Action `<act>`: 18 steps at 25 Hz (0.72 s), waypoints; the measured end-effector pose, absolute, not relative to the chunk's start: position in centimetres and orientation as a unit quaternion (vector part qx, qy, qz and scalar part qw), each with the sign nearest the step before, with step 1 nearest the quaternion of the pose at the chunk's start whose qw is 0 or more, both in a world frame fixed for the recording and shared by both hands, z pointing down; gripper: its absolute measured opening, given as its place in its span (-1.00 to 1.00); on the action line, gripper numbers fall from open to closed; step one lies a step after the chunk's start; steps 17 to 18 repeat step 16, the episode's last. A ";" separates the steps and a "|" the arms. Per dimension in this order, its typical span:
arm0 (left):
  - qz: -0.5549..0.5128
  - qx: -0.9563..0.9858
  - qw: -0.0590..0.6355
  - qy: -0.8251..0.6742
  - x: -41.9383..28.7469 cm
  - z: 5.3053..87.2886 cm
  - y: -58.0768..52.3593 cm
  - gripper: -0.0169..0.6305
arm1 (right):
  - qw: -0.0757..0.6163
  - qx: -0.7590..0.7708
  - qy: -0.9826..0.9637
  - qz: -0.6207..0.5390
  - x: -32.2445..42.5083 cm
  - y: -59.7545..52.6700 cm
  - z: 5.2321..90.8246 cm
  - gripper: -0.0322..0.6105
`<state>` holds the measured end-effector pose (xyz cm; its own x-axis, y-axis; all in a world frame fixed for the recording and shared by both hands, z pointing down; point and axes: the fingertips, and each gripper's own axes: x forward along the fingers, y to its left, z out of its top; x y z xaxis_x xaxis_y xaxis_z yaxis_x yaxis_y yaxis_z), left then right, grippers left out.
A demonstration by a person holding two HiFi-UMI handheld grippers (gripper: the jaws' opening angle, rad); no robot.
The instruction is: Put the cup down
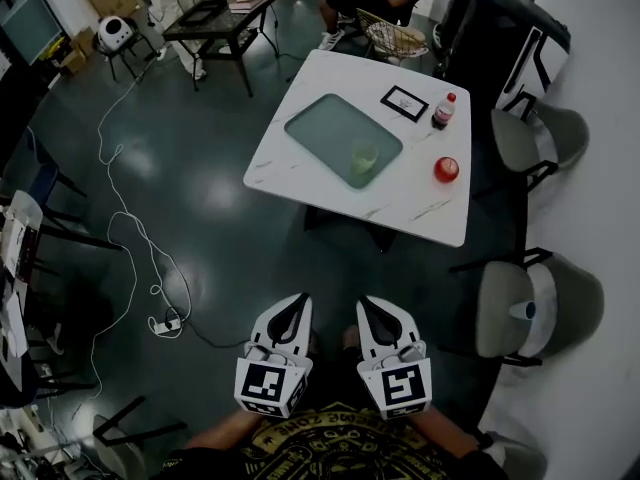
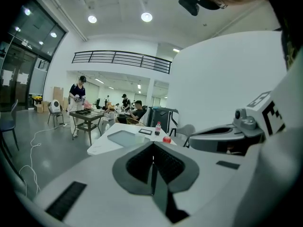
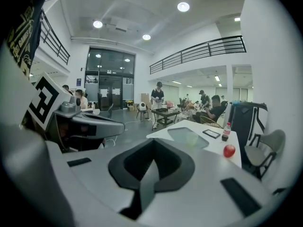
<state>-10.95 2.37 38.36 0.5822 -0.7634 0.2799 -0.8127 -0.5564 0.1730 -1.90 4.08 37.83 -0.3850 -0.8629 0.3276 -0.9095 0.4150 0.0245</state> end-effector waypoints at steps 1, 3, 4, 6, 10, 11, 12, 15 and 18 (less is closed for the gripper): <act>0.086 0.880 0.141 -0.445 -10.9 38.2 2.4 -0.91 | 0.148 0.538 -0.826 0.078 -1.9 4.2 37.7 -0.89; 0.085 0.884 0.138 -0.438 -10.7 38.0 2.4 -0.91 | 0.144 0.547 -0.821 0.081 -1.7 4.3 37.7 -0.89; 0.085 0.886 0.136 -0.436 -10.7 37.9 2.4 -0.91 | 0.141 0.552 -0.818 0.083 -1.5 4.3 37.8 -0.89; 0.085 0.887 0.134 -0.433 -10.7 37.7 2.3 -0.91 | 0.142 0.558 -0.814 0.081 -1.2 4.1 37.7 -0.89; 0.088 0.888 0.132 -0.431 -10.7 37.7 1.8 -0.91 | 0.154 0.554 -0.815 0.076 -1.3 3.8 37.7 -0.89; 0.088 0.889 0.131 -0.430 -10.6 37.6 1.8 -0.91 | 0.152 0.554 -0.815 0.077 -1.2 3.8 37.9 -0.89; 0.088 0.890 0.129 -0.429 -10.4 37.6 1.7 -0.91 | 0.150 0.555 -0.815 0.077 -1.1 3.8 37.9 -0.89; 0.088 0.892 0.124 -0.426 -9.9 37.3 1.5 -0.91 | 0.151 0.553 -0.816 0.073 -0.9 3.7 37.7 -0.89; 0.087 0.893 0.123 -0.425 -9.8 37.3 1.4 -0.91 | 0.152 0.551 -0.817 0.070 -0.8 3.7 37.5 -0.89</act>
